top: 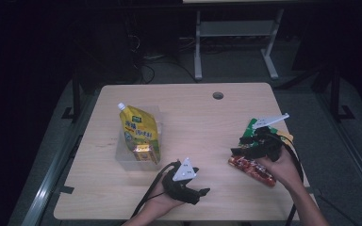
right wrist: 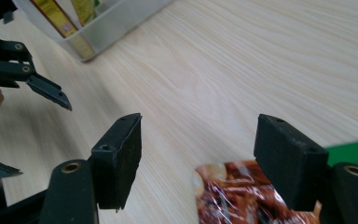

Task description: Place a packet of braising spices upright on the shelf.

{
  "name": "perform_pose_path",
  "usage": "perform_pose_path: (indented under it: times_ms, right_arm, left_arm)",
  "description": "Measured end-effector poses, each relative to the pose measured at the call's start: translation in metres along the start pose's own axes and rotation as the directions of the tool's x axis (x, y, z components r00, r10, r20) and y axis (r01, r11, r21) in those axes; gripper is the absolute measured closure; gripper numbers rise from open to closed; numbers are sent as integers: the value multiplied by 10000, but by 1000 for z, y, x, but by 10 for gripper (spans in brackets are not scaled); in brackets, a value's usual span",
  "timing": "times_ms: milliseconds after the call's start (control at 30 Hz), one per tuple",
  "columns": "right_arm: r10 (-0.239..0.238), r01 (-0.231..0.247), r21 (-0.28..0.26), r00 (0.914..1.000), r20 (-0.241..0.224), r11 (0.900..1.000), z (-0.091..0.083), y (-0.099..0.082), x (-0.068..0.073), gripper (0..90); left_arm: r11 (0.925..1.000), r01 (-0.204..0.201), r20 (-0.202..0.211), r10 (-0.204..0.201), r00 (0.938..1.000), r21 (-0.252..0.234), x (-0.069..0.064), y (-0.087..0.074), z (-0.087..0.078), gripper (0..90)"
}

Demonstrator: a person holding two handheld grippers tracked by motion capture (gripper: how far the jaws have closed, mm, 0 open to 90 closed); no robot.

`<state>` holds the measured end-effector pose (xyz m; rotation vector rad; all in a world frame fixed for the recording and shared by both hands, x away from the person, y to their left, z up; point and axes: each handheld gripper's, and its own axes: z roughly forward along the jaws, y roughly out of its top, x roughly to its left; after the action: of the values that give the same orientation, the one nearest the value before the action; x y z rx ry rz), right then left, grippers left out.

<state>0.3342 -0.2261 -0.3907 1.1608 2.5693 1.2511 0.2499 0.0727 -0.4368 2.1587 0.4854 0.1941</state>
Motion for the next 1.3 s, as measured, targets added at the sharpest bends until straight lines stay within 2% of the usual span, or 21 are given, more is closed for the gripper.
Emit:
perform_pose_path:
  times_ms: [100, 267, 333, 367, 500, 533, 567, 667, 733, 800, 900, 933, 967, 1000, 1067, 1200, 1233, 1267, 1300]
  right_arm:
    - [292, -291, -59, 9993, 234, 9996, -6, -8, -5, 311]
    - [501, -503, 28, 9975, 501, 9987, -10, -15, -11, 311]
    - [676, -686, 95, 9946, 787, 9976, -14, -21, -15, 305]
    - [742, -749, 47, 9934, 874, 9972, -15, -23, -18, 301]
    - [1136, -1130, -116, 9854, 1272, 9935, -22, -33, -27, 298]
    - [1136, -1130, -116, 9854, 1272, 9935, -22, -33, -27, 298]
    - [1399, -1401, -99, 9779, 1555, 9901, -25, -37, -31, 297]
    - [1708, -1735, -26, 9666, 1911, 9848, -29, -44, -38, 296]
    - [1757, -1793, -10, 9633, 2031, 9838, -29, -46, -41, 294]
    - [1938, -1997, 37, 9551, 2243, 9799, -31, -50, -48, 287]
    - [2149, -2196, -89, 9446, 2479, 9755, -33, -53, -54, 287]
    - [2435, -2490, -105, 9360, 2542, 9684, -33, -53, -55, 289]
    - [2487, -2544, -131, 9315, 2653, 9670, -34, -53, -56, 289]
    - [2487, -2544, -131, 9315, 2653, 9670, -34, -53, -56, 289]
    - [2633, -2704, -143, 9224, 2827, 9626, -33, -52, -61, 288]
    - [2640, -2769, 18, 9181, 2958, 9609, -31, -51, -65, 288]
    - [2712, -2832, -46, 9134, 3036, 9590, -32, -52, -68, 291]
    - [2721, -2836, -84, 9110, 3098, 9589, -33, -52, -71, 290]
    - [2848, -2956, -140, 9054, 3147, 9552, -34, -53, -73, 290]
  left_arm:
    - [9999, -60, -6, 60, 10000, 87, 2, 5, 7, 272]
    - [10000, 68, 19, -68, 10000, 27, 6, 9, 15, 297]
    - [10000, 58, 101, -58, 9999, 7, 6, 13, 19, 315]
    - [10000, -57, 84, 57, 9999, 64, 6, 17, 22, 324]
    - [9996, -89, 84, 87, 9999, 257, 5, 26, 31, 356]
    - [9996, -89, 84, 87, 9999, 257, 5, 26, 31, 370]
    - [9994, -17, 71, 14, 10000, 338, 6, 29, 36, 383]
    - [9992, -22, 13, 22, 10000, 401, 9, 35, 42, 428]
    - [9994, 49, 30, -50, 10000, 348, 9, 37, 45, 467]
    - [9976, 28, 35, -30, 10000, 691, 13, 44, 54, 494]
    - [9984, 107, 150, -116, 9998, 556, 14, 51, 63, 528]
    - [9982, 7, 137, -15, 9999, 595, 14, 54, 65, 541]
    - [9981, 12, 162, -22, 9999, 610, 14, 56, 69, 552]
    - [9981, 12, 162, -22, 9999, 610, 14, 56, 69, 558]
    - [9981, -32, 274, 15, 9996, 610, 14, 63, 78, 599]
    - [9964, -124, 337, 96, 9994, 836, 16, 68, 87, 709]
    - [9959, -185, 352, 154, 9993, 888, 17, 70, 94, 743]
    - [9959, -185, 352, 154, 9993, 888, 17, 70, 94, 775]
    - [9952, -47, 418, 6, 9991, 974, 17, 72, 101, 815]
